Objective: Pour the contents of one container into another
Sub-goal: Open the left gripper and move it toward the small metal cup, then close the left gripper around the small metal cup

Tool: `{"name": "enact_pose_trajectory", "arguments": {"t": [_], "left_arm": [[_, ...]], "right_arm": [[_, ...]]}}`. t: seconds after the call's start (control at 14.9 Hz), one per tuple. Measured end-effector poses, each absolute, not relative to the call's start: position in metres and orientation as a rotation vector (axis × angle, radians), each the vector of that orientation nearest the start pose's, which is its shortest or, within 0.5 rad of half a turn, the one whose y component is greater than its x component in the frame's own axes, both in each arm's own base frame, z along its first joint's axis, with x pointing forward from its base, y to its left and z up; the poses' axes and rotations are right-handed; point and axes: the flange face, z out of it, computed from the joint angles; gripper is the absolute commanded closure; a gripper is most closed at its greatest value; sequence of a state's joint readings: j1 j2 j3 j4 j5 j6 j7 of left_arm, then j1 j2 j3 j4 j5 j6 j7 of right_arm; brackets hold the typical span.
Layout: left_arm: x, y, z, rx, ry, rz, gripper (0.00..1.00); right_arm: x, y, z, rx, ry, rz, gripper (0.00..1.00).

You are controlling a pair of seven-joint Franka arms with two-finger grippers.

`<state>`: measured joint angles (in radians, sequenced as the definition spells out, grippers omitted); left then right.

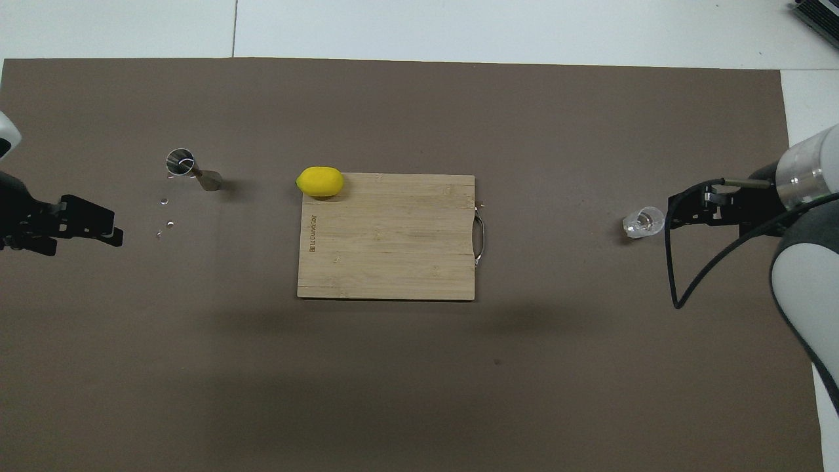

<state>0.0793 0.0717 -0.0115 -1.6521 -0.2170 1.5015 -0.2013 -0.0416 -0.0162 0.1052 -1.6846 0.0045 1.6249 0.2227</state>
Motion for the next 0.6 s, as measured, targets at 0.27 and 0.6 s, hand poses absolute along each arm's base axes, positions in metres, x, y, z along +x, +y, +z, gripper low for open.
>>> {"name": "enact_pose_trajectory", "arguments": {"t": [0.27, 0.6], "left_arm": [[0.586, 0.043, 0.505, -3.188, -1.316, 0.532, 0.0], [0.597, 0.07, 0.463, -2.78, -2.348, 0.674, 0.0]], "right_arm": [[0.55, 0.036, 0.584, -3.134, 0.251, 0.068, 0.0], [0.55, 0.036, 0.584, -3.134, 0.251, 0.068, 0.0]]}}
